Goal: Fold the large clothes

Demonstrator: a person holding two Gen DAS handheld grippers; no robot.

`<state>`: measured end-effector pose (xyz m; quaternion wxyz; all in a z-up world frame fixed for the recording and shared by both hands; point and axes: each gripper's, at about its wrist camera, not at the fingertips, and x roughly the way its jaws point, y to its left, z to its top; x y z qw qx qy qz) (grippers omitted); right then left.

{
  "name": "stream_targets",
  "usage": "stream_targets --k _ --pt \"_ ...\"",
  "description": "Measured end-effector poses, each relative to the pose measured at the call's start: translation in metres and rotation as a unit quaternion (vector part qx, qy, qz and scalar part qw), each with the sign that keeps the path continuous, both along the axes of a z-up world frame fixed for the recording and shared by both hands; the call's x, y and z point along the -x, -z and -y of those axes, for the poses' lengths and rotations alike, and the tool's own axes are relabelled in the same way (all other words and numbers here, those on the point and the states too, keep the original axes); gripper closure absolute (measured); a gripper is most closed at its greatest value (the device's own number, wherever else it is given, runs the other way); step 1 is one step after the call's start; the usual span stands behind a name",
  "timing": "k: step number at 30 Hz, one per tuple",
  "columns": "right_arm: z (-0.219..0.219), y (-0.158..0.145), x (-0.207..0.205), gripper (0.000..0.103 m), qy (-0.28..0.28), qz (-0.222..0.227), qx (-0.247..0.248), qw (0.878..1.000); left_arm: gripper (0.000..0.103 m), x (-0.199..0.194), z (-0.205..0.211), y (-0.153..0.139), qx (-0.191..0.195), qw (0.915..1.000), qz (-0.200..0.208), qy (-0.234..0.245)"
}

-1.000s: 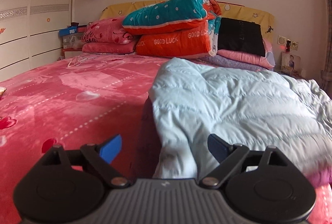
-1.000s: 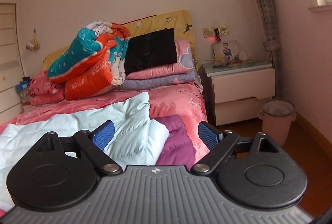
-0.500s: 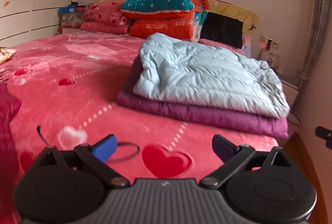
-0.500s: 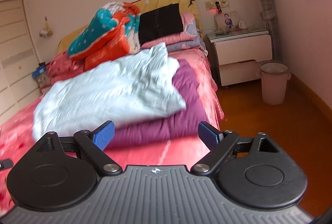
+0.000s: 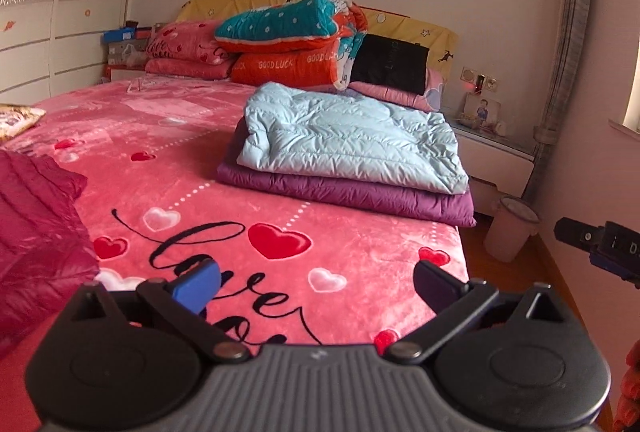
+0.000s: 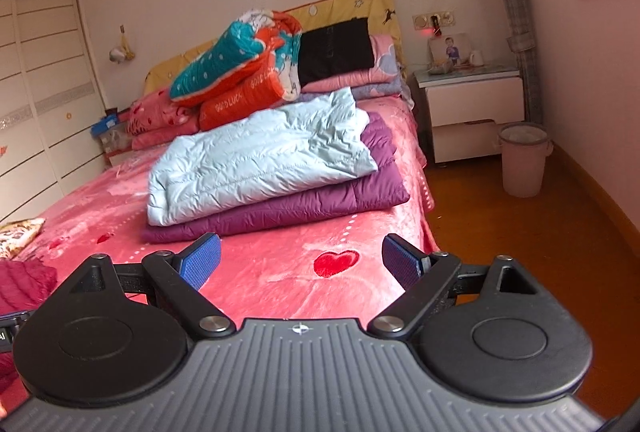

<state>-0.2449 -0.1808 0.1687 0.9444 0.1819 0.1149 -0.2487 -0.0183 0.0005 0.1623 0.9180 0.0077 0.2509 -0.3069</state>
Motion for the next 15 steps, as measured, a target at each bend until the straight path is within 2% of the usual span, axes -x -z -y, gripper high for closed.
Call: stream_targets --k 10,15 --pt "-0.047 -0.031 0.05 0.0 -0.005 0.018 0.023 1.0 0.001 0.062 -0.021 -0.04 -0.032 0.9973 0.066 -0.007" --pt "-0.069 -0.046 0.067 0.0 -0.018 0.038 0.038 0.998 0.001 0.079 -0.033 -0.046 -0.03 0.997 0.07 -0.017"
